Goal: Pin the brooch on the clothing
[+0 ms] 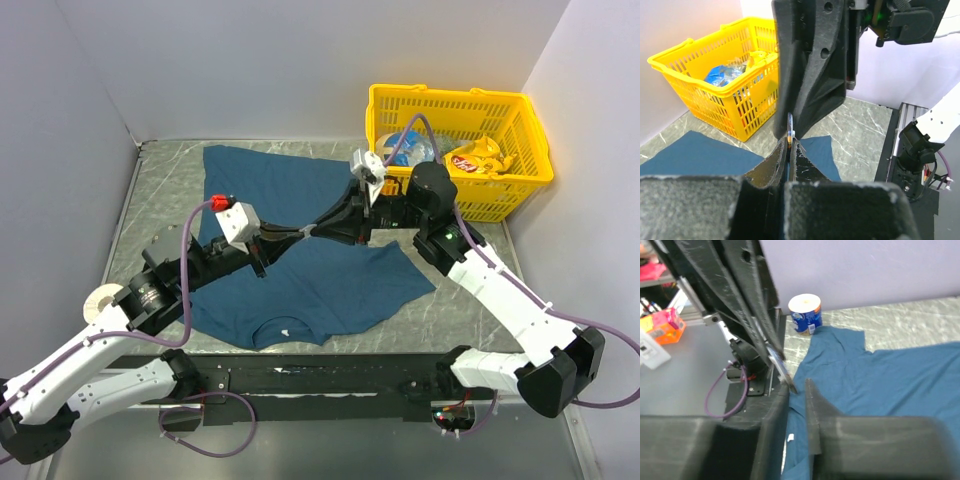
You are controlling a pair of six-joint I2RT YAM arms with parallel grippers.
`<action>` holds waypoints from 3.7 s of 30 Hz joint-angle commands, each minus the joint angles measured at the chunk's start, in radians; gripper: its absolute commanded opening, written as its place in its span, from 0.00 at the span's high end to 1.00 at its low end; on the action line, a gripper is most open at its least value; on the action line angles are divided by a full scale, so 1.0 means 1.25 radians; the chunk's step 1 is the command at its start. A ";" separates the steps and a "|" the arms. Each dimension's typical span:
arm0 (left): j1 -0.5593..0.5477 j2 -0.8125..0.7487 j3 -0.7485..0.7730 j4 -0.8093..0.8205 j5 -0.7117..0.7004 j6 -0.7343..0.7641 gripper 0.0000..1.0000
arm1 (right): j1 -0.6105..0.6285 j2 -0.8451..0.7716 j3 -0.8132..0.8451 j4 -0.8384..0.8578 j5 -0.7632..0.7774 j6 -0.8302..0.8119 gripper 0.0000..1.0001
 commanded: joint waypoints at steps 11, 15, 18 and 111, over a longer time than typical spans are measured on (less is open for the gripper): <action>-0.003 -0.001 0.062 -0.053 -0.243 -0.051 0.54 | 0.023 -0.017 0.110 -0.163 0.229 -0.154 1.00; 0.013 0.032 0.172 -0.125 -0.409 -0.161 0.05 | 0.045 -0.029 0.110 -0.196 0.362 -0.255 1.00; 0.064 0.089 0.281 -0.224 -0.322 -0.229 0.04 | 0.088 -0.041 0.080 -0.168 0.483 -0.348 1.00; 0.416 0.381 0.579 -0.408 0.150 -0.334 0.99 | 0.273 -0.034 0.166 -0.197 0.647 -0.652 0.01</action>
